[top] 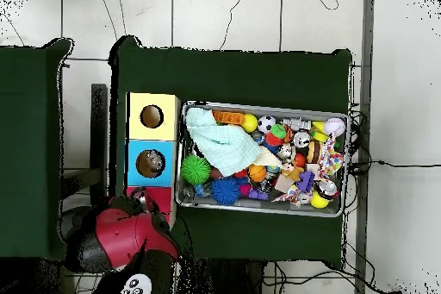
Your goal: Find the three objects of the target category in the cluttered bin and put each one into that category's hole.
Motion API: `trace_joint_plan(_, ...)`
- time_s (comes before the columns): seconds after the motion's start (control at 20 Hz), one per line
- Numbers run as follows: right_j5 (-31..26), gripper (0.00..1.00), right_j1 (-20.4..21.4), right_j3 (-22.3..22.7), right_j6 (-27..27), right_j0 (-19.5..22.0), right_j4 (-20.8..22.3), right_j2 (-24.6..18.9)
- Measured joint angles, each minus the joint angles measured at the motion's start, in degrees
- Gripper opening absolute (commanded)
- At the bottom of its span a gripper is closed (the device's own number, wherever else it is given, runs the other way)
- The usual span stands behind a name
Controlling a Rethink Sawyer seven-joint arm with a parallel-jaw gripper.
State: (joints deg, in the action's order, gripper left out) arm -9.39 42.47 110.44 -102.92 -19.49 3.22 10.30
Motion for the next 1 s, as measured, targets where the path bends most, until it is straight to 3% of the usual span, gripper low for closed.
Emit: trace_joint_plan(1.0,0.84,0.0,0.04,0.0,0.0,0.77,-0.18,-0.28)
